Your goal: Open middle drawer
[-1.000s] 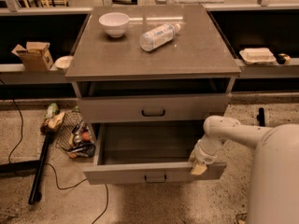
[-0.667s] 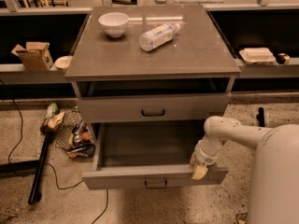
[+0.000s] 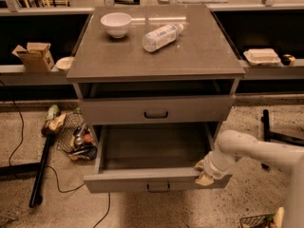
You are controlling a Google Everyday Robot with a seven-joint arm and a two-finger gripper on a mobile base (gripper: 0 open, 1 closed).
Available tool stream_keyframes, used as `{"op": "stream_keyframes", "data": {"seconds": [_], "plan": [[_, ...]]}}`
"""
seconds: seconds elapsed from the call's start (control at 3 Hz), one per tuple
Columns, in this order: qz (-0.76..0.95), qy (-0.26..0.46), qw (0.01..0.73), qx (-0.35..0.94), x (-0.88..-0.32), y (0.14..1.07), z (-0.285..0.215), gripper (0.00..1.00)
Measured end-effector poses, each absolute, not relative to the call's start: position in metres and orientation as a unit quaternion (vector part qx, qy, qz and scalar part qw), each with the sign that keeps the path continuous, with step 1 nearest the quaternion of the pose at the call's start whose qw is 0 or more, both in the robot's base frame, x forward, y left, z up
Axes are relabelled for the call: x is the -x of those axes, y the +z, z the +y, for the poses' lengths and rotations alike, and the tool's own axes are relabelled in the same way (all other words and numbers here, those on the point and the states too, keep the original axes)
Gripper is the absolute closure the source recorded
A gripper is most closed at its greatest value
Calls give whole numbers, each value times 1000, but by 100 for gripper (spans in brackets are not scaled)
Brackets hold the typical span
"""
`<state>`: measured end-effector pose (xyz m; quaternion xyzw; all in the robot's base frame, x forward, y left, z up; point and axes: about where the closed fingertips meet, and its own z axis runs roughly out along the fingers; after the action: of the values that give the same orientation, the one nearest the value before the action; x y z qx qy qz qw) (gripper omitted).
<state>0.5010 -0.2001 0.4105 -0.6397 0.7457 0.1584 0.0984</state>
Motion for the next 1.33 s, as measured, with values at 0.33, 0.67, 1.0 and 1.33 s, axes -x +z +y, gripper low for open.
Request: {"op": "stream_keyframes", "data": {"seconds": [0.33,0.67,1.0,1.33], "plan": [[749,160,102,635,-498,410,-202,100],[749,161,102,634,-498,410,-201,82],[749,161,102,635,-498,410,-201,57],[749,161,102,635,-498,410,-201,28]]}}
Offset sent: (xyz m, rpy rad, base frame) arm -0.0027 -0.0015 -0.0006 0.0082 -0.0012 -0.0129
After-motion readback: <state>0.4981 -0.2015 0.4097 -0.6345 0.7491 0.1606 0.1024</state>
